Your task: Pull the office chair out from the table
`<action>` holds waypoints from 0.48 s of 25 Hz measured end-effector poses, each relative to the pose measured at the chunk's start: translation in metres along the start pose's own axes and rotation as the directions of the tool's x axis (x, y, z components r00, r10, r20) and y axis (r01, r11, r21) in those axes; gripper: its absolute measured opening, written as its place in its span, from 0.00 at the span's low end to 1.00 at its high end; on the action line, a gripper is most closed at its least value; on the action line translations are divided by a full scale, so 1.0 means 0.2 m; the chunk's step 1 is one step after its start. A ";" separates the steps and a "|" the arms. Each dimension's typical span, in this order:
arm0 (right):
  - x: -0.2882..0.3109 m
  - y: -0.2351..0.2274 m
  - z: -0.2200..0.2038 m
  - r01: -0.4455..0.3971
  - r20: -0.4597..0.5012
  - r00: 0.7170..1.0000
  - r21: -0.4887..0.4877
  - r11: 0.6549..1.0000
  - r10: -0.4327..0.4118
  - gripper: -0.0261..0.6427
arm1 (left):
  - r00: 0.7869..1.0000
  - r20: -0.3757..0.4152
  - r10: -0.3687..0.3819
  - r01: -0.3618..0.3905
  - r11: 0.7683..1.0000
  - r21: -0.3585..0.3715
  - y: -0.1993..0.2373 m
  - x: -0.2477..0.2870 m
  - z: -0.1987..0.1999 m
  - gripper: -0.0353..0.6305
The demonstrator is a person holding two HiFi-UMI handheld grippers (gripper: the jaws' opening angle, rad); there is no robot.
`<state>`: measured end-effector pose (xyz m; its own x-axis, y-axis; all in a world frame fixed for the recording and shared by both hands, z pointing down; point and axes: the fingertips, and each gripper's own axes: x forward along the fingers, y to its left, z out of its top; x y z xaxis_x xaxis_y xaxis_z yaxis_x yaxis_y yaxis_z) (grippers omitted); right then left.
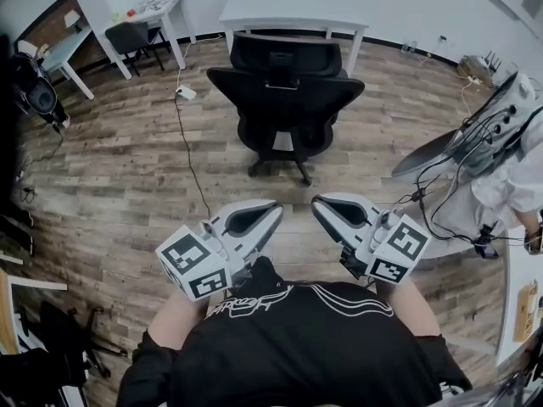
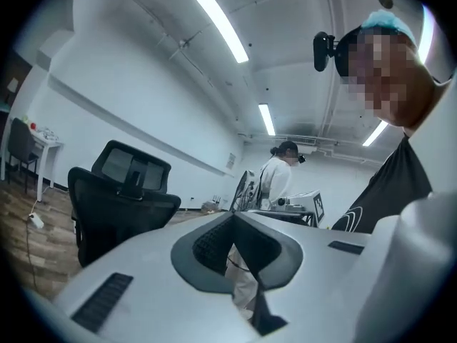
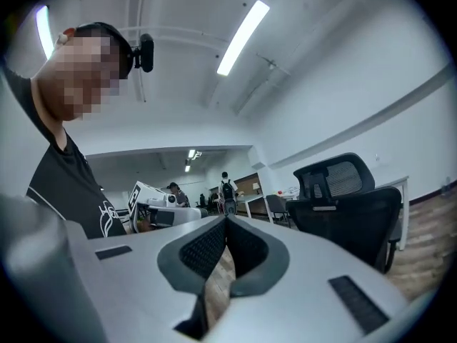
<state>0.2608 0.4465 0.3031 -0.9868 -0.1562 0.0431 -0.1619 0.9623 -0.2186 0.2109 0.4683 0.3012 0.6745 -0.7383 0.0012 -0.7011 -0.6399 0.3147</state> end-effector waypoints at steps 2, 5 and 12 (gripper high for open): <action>-0.02 0.03 -0.01 0.002 -0.003 1.000 -0.008 1.000 -0.002 0.09 | 1.000 0.006 -0.001 0.001 1.000 -0.009 -0.03 -0.02 -0.01 0.06; -0.03 0.06 0.01 -0.004 -0.010 1.000 0.001 1.000 0.004 0.09 | 1.000 0.004 0.015 -0.015 1.000 0.007 -0.06 -0.03 0.00 0.06; -0.03 0.11 -0.02 -0.005 -0.032 0.999 -0.030 1.000 0.004 0.09 | 1.000 0.008 0.001 0.000 1.000 -0.009 -0.11 -0.05 -0.02 0.06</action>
<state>0.2634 0.4696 0.3028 -0.9867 -0.1452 0.0732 -0.1567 0.9692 -0.1897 0.2208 0.4903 0.2983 0.6722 -0.7404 -0.0063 -0.6993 -0.6377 0.3230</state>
